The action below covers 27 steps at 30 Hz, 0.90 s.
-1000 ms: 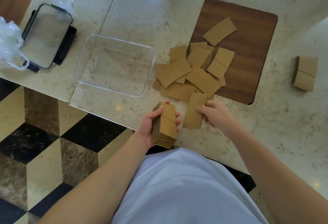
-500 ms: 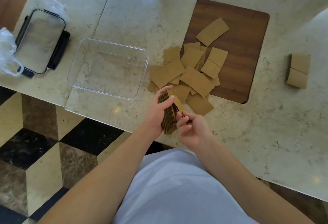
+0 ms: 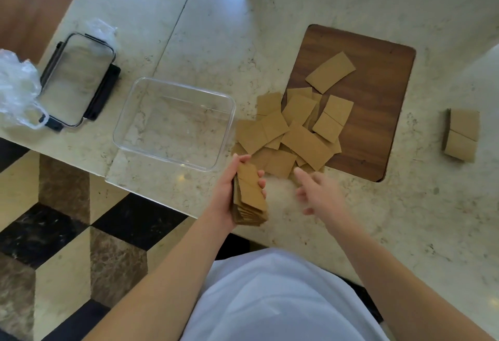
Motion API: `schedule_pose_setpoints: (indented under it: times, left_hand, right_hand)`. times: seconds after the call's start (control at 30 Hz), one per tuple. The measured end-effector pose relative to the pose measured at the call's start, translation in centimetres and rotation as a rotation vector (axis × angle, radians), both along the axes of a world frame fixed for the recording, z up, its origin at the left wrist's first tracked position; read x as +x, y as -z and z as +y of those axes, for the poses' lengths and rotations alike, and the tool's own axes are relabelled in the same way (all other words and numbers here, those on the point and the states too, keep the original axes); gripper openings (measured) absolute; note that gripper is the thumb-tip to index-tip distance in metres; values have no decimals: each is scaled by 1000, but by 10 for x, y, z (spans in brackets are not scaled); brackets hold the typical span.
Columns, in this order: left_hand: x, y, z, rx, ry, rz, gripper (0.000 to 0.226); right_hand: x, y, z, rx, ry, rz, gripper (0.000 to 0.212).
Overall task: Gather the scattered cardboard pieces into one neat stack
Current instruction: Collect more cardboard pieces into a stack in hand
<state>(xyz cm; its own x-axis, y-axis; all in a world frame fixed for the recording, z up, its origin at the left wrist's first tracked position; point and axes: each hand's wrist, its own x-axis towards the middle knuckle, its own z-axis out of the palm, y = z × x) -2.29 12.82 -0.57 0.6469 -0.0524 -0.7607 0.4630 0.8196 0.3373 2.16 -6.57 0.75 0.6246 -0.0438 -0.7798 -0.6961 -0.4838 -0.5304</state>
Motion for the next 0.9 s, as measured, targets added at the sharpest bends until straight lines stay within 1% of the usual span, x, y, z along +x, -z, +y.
schedule_pose_setpoints:
  times: [0.07,0.13,0.2,0.23,0.3,0.4,0.5,0.6,0.67,0.73,0.83,0.9]
  left_hand:
    - [-4,2,7,-79,-41,-10,39]
    - [-9,3,11,-137,-52,-33,37]
    - [-11,3,14,-154,-44,-46,29]
    - [-11,3,14,-146,-40,-46,31]
    - [-11,4,13,-138,-42,-49,44]
    - [-14,5,12,-205,-41,-92,59]
    - [-16,8,11,-268,-22,-115,50]
    - [-18,12,10,-316,-1,-118,40]
    - [-19,14,8,-332,-1,-102,39]
    - [-19,15,6,-320,10,-82,40]
    - [-14,13,0,-266,44,-70,44]
    - [-9,11,-7,-191,68,-50,50]
  right_hand:
    - [14,11,7,-216,-269,-392,42]
    - [25,17,23,-367,-553,-630,38]
    - [33,21,39,-514,-770,-736,43]
    - [36,22,46,-565,-842,-747,47]
    - [38,25,55,-618,-912,-738,55]
    - [39,26,58,-642,-909,-733,61]
    - [38,21,50,-652,-923,-685,65]
    - [32,13,35,-596,-835,-505,71]
    - [27,10,21,-544,-751,-394,74]
    - [21,6,7,-514,-693,-323,73]
    - [13,0,-6,-483,-578,-311,74]
    - [10,-7,-8,-354,-456,-324,78]
